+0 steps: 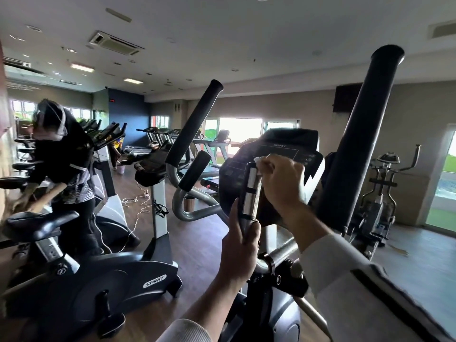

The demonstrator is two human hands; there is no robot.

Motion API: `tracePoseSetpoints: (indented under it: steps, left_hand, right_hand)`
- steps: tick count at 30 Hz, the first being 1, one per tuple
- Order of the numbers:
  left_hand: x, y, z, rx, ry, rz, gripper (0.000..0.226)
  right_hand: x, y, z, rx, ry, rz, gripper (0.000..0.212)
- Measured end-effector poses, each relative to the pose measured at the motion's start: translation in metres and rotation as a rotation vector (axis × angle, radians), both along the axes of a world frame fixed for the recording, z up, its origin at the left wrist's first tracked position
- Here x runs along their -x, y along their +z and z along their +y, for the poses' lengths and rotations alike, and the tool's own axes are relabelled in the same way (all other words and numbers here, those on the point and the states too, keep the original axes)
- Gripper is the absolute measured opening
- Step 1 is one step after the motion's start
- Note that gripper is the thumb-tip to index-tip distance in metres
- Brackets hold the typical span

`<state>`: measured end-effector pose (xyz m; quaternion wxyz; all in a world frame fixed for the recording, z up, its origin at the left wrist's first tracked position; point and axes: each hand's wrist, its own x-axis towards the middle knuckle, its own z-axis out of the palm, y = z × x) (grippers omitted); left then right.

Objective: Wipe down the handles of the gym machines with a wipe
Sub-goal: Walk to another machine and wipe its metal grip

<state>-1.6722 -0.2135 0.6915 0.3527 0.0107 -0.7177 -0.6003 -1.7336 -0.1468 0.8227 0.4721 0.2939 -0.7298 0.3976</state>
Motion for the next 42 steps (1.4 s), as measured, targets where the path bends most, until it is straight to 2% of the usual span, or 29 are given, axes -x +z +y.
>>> tracePoseSetpoints:
  steps: [3,7,12,17,20,26,34,37,42]
  left_hand:
    - [0.0,0.0,-0.001,0.011,0.011,-0.002,0.065]
    - [0.0,-0.001,-0.001,0.013,0.028,-0.007,0.065]
    - [-0.001,0.0,-0.002,0.081,0.032,-0.017,0.068]
    - [-0.003,0.0,-0.002,0.094,0.031,-0.011,0.068]
    - [-0.002,0.001,0.0,0.082,0.036,-0.001,0.067]
    - [0.0,0.0,0.0,0.047,0.035,-0.025,0.067]
    - [-0.009,0.005,0.0,0.108,0.009,-0.041,0.069]
    - [-0.01,0.006,0.001,0.124,0.022,-0.064,0.068]
    - [-0.012,0.007,0.002,0.083,0.018,-0.08,0.07]
  right_hand:
    - [0.005,0.001,0.003,-0.058,0.014,0.006,0.016]
    - [-0.014,-0.037,0.005,-0.021,-0.004,0.041,0.005]
    - [-0.04,-0.074,0.009,-0.051,-0.043,-0.056,0.005]
    - [-0.038,-0.07,0.006,-0.025,-0.03,-0.072,0.005]
    - [-0.029,-0.055,0.003,-0.014,0.002,-0.017,0.007]
    - [-0.016,-0.013,-0.002,-0.117,-0.076,0.017,0.015]
    - [-0.053,-0.057,0.008,-0.251,0.016,-0.073,0.015]
    - [-0.066,-0.065,0.011,-0.354,-0.034,-0.097,0.017]
    - [-0.067,-0.067,0.009,-0.307,-0.003,-0.129,0.029]
